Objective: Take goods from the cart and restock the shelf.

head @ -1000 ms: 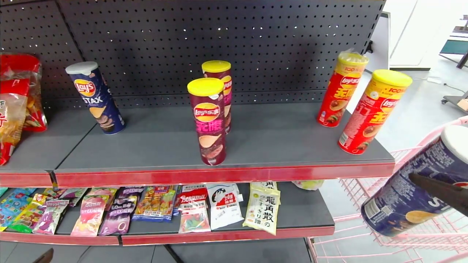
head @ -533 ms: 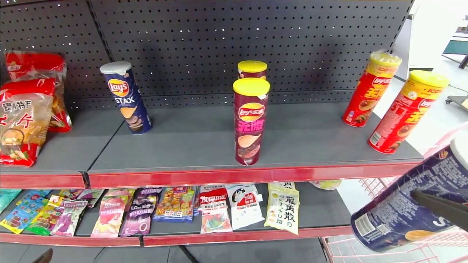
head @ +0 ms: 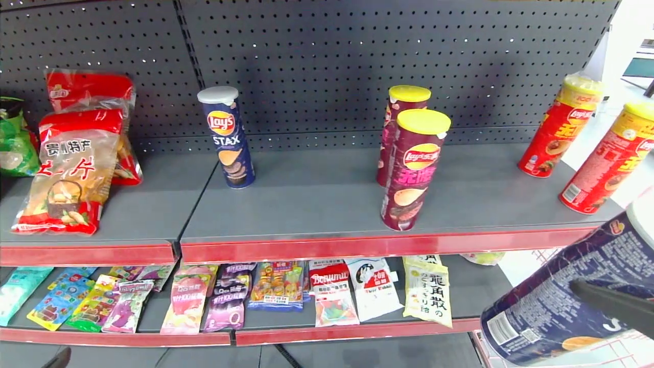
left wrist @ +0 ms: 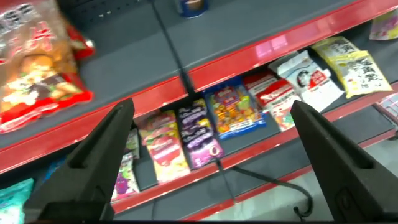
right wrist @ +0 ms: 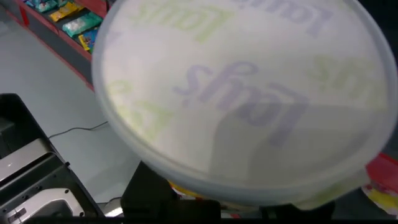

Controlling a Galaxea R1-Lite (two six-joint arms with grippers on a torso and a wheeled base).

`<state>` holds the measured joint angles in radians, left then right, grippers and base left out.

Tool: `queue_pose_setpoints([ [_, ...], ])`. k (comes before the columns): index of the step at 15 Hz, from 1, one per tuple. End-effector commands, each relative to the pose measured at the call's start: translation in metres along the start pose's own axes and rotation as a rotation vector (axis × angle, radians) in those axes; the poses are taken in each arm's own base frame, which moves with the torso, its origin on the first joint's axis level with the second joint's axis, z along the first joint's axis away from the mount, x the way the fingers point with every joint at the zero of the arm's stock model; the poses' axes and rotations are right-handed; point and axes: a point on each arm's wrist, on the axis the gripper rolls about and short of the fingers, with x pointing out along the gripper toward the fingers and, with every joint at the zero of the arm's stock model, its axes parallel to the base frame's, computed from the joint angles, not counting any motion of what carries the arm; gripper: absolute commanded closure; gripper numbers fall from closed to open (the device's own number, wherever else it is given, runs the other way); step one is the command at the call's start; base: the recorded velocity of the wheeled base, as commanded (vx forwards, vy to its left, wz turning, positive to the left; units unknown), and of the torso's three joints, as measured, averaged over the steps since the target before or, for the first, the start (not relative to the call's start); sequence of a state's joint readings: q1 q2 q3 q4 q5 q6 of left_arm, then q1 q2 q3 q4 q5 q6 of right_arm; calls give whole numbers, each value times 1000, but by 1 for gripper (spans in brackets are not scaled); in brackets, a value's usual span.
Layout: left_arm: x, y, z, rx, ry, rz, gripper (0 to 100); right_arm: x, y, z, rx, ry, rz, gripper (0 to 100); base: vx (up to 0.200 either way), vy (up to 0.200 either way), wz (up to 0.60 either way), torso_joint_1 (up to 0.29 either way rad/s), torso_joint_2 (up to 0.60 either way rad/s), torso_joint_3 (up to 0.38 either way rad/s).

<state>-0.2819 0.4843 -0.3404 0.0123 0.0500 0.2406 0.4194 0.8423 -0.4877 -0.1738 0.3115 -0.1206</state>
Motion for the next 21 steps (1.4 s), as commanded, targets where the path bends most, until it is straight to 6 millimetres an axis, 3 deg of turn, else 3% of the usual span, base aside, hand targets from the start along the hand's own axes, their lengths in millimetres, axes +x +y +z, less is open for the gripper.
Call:
queue_pose_setpoints([
  [1,0,0,0,0,0,-1,0,1,0,-1,1,7,6,100,0,200,0,7,-2,2],
  [14,1,0,0,0,3,-2,0,1,0,-3,4,15,4,100,0,200,0,2,2,2],
  [21,1,0,-1,2,6,-4,0,2,0,-6,9,25,5,100,29,0,0,0,0,0],
])
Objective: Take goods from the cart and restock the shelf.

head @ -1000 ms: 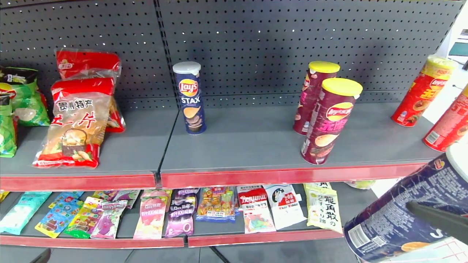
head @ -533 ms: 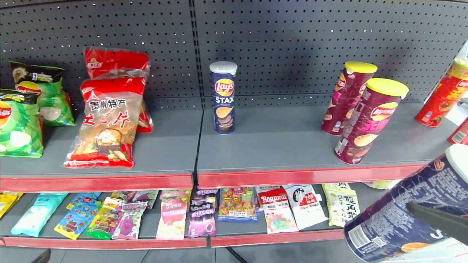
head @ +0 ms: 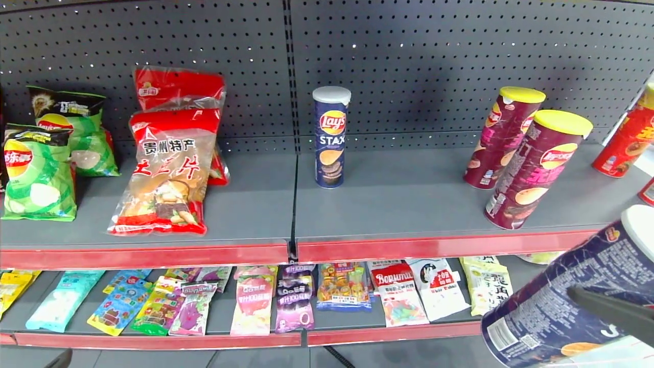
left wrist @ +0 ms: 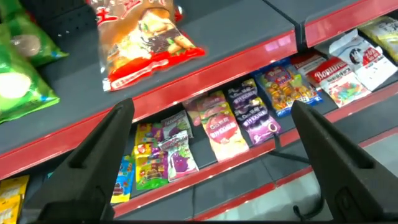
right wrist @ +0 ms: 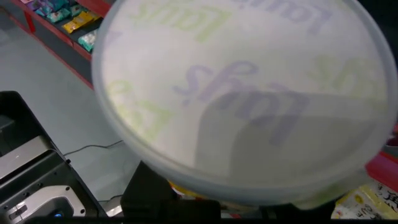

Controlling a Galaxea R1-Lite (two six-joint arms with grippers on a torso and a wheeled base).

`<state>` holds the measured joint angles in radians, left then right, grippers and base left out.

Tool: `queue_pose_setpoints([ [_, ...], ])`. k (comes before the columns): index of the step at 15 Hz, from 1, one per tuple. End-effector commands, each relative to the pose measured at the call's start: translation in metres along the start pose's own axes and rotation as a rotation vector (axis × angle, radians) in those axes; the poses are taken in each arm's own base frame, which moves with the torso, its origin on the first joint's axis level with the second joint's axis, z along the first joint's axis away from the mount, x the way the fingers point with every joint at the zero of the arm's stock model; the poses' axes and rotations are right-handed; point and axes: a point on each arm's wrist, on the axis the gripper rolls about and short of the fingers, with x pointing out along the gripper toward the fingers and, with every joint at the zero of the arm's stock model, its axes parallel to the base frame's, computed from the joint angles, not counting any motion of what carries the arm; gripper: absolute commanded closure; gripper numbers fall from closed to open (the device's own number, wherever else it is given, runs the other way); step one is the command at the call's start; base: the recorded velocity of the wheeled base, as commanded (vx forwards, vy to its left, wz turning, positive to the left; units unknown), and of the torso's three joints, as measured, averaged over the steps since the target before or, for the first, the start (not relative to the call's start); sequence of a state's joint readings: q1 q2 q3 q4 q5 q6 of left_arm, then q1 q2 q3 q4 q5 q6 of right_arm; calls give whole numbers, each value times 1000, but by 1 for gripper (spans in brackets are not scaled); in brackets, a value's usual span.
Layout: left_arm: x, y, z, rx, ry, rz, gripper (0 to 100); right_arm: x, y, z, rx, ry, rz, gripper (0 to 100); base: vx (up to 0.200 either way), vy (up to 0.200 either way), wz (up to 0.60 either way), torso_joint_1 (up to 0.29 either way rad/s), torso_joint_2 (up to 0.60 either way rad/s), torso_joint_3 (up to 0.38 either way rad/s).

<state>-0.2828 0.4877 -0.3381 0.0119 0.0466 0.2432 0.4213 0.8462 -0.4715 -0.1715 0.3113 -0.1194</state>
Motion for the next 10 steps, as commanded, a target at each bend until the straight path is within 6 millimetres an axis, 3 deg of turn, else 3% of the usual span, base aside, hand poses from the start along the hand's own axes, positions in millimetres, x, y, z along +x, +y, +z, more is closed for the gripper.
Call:
queue_pose_setpoints([
  [1,0,0,0,-1,3,1,0,1,0,0,1,4,1,100,200,0,0,-12,2,2],
  [5,1,0,0,-1,7,-2,0,1,0,0,1,4,1,100,200,0,0,2,6,4],
  [10,2,0,0,6,7,-7,0,2,0,-1,2,9,5,100,0,0,0,0,0,0],
])
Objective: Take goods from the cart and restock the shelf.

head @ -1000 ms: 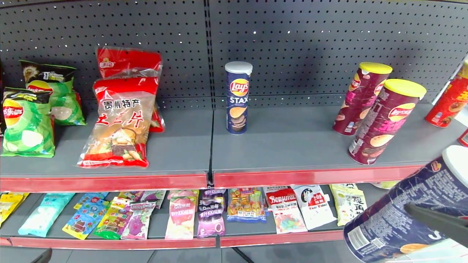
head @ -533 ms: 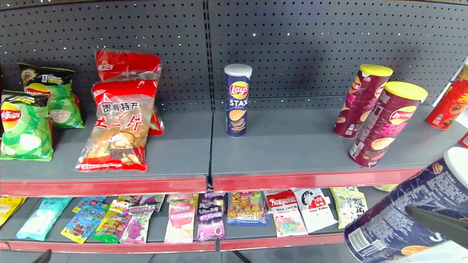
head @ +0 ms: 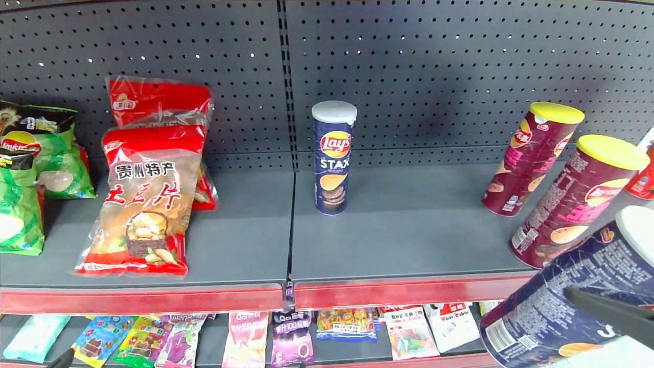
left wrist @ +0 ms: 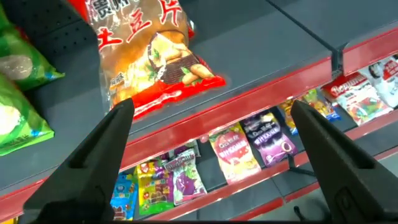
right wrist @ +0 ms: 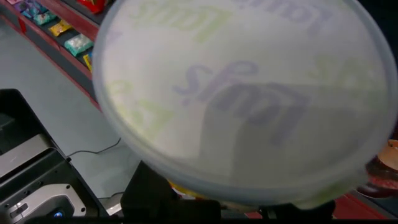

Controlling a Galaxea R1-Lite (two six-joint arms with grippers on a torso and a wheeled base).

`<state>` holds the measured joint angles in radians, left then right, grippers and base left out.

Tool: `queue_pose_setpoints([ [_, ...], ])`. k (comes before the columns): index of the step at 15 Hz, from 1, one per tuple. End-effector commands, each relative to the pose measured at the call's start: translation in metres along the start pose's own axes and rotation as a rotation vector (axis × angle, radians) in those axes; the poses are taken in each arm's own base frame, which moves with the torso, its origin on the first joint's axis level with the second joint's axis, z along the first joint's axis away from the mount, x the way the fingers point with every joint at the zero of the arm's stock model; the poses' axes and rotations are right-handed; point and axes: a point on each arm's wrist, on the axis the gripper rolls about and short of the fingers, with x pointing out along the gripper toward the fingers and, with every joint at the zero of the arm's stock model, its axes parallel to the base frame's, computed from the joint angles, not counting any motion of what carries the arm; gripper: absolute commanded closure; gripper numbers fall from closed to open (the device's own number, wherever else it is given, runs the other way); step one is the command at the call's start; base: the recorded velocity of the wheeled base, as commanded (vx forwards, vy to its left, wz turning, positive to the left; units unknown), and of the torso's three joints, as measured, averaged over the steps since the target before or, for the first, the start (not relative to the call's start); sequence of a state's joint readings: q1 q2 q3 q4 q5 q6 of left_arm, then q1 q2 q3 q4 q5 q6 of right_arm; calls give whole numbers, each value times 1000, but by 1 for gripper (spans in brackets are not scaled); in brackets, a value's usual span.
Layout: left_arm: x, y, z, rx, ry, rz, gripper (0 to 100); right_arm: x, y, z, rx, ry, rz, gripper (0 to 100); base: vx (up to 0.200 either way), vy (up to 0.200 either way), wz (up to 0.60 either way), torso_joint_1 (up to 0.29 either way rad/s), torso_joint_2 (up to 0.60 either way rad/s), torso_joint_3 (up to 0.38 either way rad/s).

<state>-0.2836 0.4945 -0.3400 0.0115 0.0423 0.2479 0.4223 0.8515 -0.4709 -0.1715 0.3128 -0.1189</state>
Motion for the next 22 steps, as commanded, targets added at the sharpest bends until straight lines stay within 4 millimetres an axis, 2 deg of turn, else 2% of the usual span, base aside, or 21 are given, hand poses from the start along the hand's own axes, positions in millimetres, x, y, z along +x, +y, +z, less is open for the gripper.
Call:
queue_pose_setpoints([
  [1,4,0,1,13,20,-8,0,2,-1,1,-1,4,2,100,0,0,0,0,0,0],
  [2,8,0,4,20,34,-13,0,3,-1,3,-2,2,3,100,0,0,0,0,0,0],
  [3,20,3,17,17,48,-15,0,4,0,5,-6,0,16,100,0,0,0,0,0,0],
  [5,62,9,60,-26,27,-137,0,8,4,8,-19,-3,73,100,0,0,0,0,0,0],
  [6,90,10,80,-52,-6,-213,0,9,5,8,-21,1,81,100,0,0,0,0,0,0],
  [7,104,11,86,-54,-17,-238,0,9,5,8,-21,3,81,100,0,0,0,0,0,0],
  [8,141,10,99,-50,-41,-279,0,10,5,7,-20,6,82,100,0,0,0,0,0,0],
  [10,184,-3,114,-62,-35,-402,0,8,6,7,-20,1,81,100,0,0,0,0,0,0],
  [12,220,-11,116,-74,-32,-578,0,7,6,6,-18,0,78,100,0,0,0,0,0,0],
  [13,226,-12,116,-76,-27,-583,0,7,6,6,-19,0,80,100,0,0,0,0,0,0],
  [15,263,-18,119,-76,-20,-603,0,6,6,7,-19,-7,76,100,0,0,0,0,0,0],
  [20,315,-27,117,-74,-35,-622,0,6,6,7,-17,-6,77,100,0,0,0,0,0,0],
  [22,327,-31,118,-72,-45,-643,0,6,6,6,-15,-4,76,100,0,0,0,0,0,0],
])
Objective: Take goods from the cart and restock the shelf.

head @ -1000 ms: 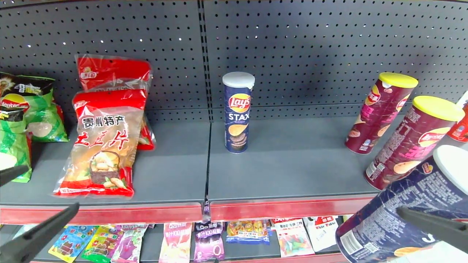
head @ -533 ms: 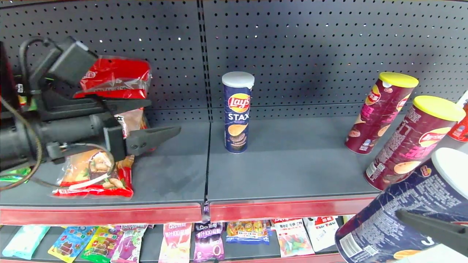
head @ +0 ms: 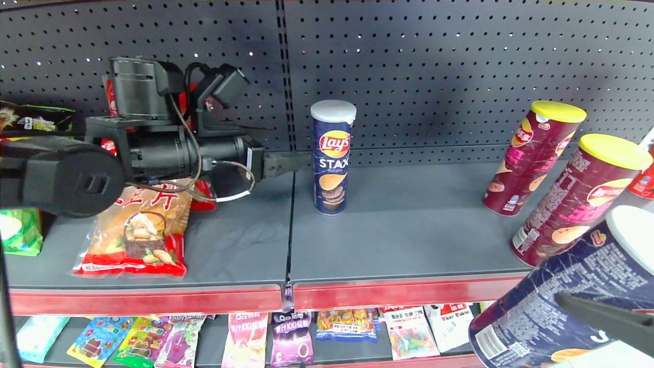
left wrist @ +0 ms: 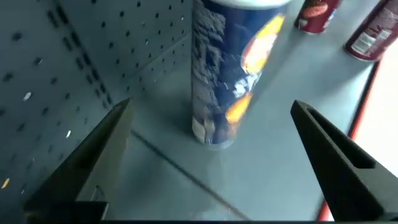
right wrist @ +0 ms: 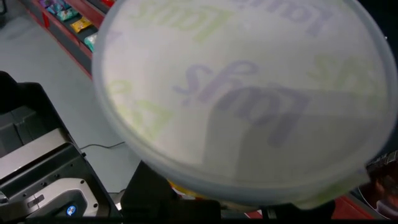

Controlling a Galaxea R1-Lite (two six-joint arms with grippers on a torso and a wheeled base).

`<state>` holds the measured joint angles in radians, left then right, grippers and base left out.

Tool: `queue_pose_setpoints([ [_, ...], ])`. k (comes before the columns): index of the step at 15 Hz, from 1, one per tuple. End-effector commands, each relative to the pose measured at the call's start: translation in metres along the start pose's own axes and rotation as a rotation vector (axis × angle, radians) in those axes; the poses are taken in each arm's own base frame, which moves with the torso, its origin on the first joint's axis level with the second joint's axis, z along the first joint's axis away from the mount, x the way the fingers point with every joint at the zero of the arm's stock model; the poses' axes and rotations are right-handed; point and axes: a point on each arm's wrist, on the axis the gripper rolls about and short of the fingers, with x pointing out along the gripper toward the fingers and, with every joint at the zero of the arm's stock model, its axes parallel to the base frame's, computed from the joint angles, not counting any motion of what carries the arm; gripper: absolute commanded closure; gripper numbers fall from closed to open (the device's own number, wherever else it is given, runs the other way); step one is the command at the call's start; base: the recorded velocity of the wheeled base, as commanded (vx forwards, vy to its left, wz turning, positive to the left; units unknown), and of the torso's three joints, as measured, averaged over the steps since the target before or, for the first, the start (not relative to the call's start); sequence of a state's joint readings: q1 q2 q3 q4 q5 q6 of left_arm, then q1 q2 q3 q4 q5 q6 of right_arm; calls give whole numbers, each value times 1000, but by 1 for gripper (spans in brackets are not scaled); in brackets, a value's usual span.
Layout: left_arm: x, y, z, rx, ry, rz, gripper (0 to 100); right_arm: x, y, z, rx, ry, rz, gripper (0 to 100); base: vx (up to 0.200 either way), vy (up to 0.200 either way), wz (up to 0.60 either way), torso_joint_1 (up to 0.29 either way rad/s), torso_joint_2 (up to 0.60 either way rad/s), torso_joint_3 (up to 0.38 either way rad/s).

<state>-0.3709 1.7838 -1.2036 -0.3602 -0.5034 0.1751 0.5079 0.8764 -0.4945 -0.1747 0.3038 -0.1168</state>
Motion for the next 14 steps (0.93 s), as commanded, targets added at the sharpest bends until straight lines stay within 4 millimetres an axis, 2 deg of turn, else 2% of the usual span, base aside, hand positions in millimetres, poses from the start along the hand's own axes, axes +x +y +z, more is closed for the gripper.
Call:
queue_pose_setpoints([
  [1,24,9,-9,-10,18,-17,0,0,0,-1,1,3,0,100,0,0,0,0,0,0],
  [8,57,13,-4,9,-19,-72,0,-2,0,-1,4,-3,-5,100,0,0,0,0,0,0],
  [11,65,12,0,17,-39,-118,0,-1,0,0,4,-3,-5,100,0,0,0,0,0,0],
  [14,73,12,-5,11,-29,-128,0,-1,0,0,4,-3,-7,100,0,0,0,0,0,0],
])
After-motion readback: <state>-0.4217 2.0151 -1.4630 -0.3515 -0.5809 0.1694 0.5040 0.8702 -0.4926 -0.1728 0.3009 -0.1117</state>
